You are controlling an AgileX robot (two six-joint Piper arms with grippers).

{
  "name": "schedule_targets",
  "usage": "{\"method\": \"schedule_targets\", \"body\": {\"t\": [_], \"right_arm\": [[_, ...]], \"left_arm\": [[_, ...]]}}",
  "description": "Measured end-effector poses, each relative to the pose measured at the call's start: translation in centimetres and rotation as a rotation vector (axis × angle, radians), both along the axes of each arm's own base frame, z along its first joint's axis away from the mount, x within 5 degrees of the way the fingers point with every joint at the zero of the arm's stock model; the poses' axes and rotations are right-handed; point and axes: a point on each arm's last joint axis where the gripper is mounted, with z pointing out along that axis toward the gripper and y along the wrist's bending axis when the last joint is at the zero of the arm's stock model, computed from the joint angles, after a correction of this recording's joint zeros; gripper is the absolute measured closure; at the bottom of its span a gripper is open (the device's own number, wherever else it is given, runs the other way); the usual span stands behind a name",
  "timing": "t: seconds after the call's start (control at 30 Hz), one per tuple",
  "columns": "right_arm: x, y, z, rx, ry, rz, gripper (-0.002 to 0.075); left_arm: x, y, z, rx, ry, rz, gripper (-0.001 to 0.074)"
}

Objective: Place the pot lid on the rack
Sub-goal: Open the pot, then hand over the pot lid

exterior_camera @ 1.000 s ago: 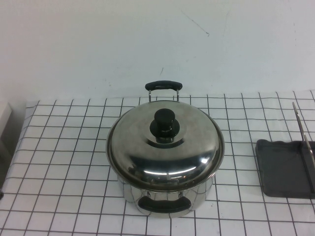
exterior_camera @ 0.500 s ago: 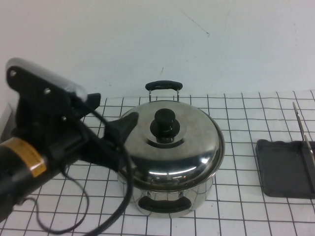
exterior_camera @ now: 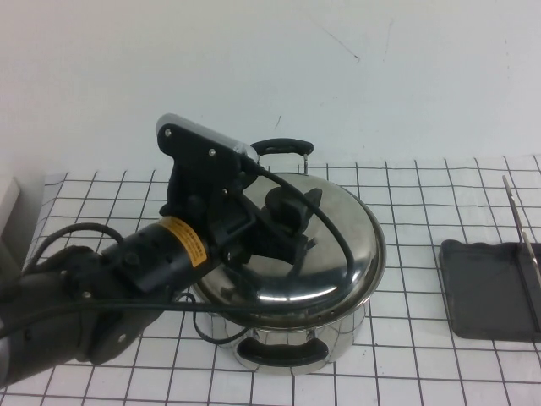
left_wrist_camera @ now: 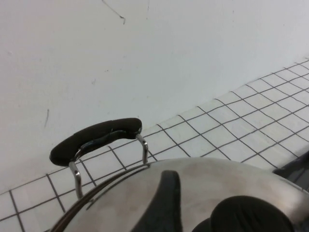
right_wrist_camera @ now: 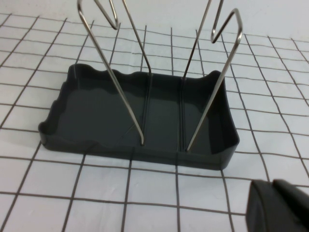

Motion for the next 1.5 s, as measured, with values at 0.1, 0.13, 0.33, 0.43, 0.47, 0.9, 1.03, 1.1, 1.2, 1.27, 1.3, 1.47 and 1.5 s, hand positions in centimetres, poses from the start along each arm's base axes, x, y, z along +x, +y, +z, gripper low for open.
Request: {"method": "schedule_targets", "body": {"t": [0.1,0.13,0.33,0.43,0.47,0.9,1.03,1.1,1.2,1.27,1.3,1.47,1.5], "right_arm": [[0.0,0.0,0.0,0.0,0.0,0.0,0.0729],[0.0,0.0,0.0,0.0,0.0,0.0,0.0729],[0.0,0.0,0.0,0.0,0.0,0.0,0.0729],[0.0,0.0,0.0,0.0,0.0,0.0,0.0729],[0.0,0.0,0.0,0.0,0.0,0.0,0.0729],[0.0,0.0,0.0,0.0,0.0,0.0,0.0729],[0.0,0.0,0.0,0.0,0.0,0.0,0.0729],[0.0,0.0,0.0,0.0,0.0,0.0,0.0729],[0.0,0.0,0.0,0.0,0.0,0.0,0.0729],[0.0,0.0,0.0,0.0,0.0,0.0,0.0729],[0.0,0.0,0.0,0.0,0.0,0.0,0.0729],[0.0,0.0,0.0,0.0,0.0,0.0,0.0729],[0.0,0.0,0.0,0.0,0.0,0.0,0.0729]], "left_arm": [[0.7,-0.5,-1.2,-0.022,0.003,0.002,0.0078],[1.0,-0.6,-1.6,-0.022,0.002,0.004,0.0078],[3.0,-0.7,-2.9,-0.022,0.011,0.034,0.0078],[3.2,-0.9,-3.4,-0.037,0.021,0.031,0.0082],[3.2,-0.9,-3.4,-0.046,0.031,0.031,0.009],[3.0,-1.2,-2.7,-0.046,0.05,0.0,0.0423],[2.8,-1.0,0.7,0.011,-0.022,-0.018,0.0423],[2.3,-0.7,3.8,-0.003,-0.093,-0.023,0.0423],[1.2,0.1,7.9,-0.091,-0.157,-0.02,0.0423],[0.3,0.7,9.7,-0.193,-0.135,-0.016,0.0423],[0.0,1.0,10.3,-0.247,-0.101,-0.012,0.0423],[-0.5,1.2,10.7,-0.49,0.145,0.011,0.0423],[-0.4,1.1,10.6,-0.532,0.192,0.013,0.0423]]}}
